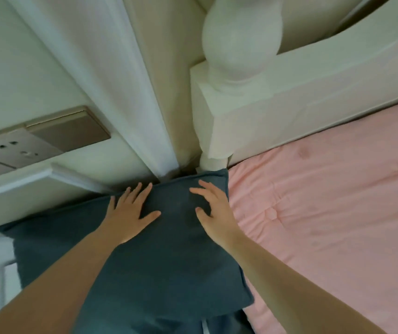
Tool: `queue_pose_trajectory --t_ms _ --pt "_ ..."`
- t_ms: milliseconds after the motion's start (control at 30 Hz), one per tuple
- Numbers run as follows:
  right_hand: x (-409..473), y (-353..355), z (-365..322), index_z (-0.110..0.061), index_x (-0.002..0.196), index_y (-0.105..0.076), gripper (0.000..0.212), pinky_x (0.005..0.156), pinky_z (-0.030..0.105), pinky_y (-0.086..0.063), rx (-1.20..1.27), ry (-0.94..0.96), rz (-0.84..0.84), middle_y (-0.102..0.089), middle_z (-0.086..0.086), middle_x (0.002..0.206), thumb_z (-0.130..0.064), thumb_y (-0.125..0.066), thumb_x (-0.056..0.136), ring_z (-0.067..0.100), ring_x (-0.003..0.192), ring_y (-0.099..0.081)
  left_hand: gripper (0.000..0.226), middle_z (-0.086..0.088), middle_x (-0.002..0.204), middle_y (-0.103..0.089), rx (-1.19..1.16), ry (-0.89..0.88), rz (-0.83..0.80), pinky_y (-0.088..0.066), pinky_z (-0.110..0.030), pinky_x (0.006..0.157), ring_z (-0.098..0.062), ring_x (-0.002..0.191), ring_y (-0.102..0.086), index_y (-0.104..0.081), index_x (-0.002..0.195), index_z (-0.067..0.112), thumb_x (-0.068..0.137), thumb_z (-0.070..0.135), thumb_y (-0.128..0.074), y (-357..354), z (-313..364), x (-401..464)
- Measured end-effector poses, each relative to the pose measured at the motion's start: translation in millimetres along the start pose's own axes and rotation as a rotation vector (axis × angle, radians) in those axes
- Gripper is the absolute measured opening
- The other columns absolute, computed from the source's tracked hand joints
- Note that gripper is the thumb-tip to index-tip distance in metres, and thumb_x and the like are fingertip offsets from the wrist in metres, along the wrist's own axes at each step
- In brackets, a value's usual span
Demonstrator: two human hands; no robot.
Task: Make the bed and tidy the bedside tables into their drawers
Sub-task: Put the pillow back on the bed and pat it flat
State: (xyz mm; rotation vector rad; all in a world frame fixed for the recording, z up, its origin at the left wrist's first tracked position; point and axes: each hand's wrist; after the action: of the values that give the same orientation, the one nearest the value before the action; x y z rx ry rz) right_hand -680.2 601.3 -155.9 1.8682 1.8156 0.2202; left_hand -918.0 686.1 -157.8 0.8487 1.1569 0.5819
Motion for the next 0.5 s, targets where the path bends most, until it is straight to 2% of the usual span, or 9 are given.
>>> queue_pose_trajectory --t_ms 67,133,267,400,500 --pt "25.1 -9.4 -12.8 -0.033 0.141 -0.045 0.058 0.12 0.034 -0.021 -0.173 0.107 -0.12 -0.035 -0.013 0.153 -0.013 -0.057 0.088 0.01 0.145 -0.021 0.079 0.003 0.163 -0.004 -0.055 0.099 0.065 -0.01 -0.052 0.12 -0.025 0.15 -0.003 -0.003 0.153 0.037 0.087 0.072 -0.029 -8.5 -20.9 -9.1" --pt "52.3 -22.2 -25.3 -0.029 0.149 -0.031 0.068 0.121 0.041 -0.017 -0.371 0.153 -0.266 -0.029 -0.007 0.157 -0.016 -0.057 0.087 0.017 0.149 -0.014 0.076 0.001 0.163 -0.007 -0.129 0.184 0.119 -0.012 -0.054 0.119 -0.026 0.15 -0.005 -0.01 0.154 0.034 0.089 0.069 -0.03 -17.4 -37.3 -21.0" --pt "91.6 -47.6 -41.7 -0.026 0.155 -0.007 0.082 0.122 0.049 -0.005 -0.599 0.071 -0.449 -0.025 0.005 0.159 -0.031 -0.055 0.089 0.029 0.15 -0.01 0.068 0.005 0.163 0.002 -0.159 0.271 0.125 -0.008 -0.058 0.118 -0.027 0.15 0.003 -0.003 0.152 0.041 0.094 0.062 -0.03 -37.1 -47.3 -41.4" --pt "103.3 -71.3 -50.6 -0.028 0.154 -0.012 0.087 0.12 0.051 -0.011 -0.691 0.013 -0.486 -0.034 0.008 0.154 -0.056 -0.052 0.082 0.032 0.142 -0.029 0.07 0.003 0.162 0.011 -0.16 0.298 0.122 -0.009 -0.061 0.117 -0.035 0.148 0.008 0.005 0.151 0.045 0.093 0.062 -0.031 -47.2 -46.7 -51.8" --pt "99.6 -83.4 -57.9 -0.029 0.152 -0.023 0.091 0.117 0.049 -0.02 -0.784 0.05 -0.491 -0.033 0.008 0.152 -0.07 -0.053 0.075 0.031 0.139 -0.031 0.073 0.003 0.162 0.011 -0.197 0.287 0.152 -0.01 -0.061 0.116 -0.035 0.148 0.008 0.003 0.151 0.044 0.092 0.061 -0.037 -50.8 -47.3 -53.4"
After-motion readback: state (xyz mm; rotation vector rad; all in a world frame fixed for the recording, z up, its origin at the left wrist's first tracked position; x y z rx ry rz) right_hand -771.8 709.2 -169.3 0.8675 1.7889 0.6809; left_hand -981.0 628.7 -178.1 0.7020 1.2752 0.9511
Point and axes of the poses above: each hand's wrist, its own x-axis towards the middle knuckle, its own y-axis out of the back of the hand, z = x × y
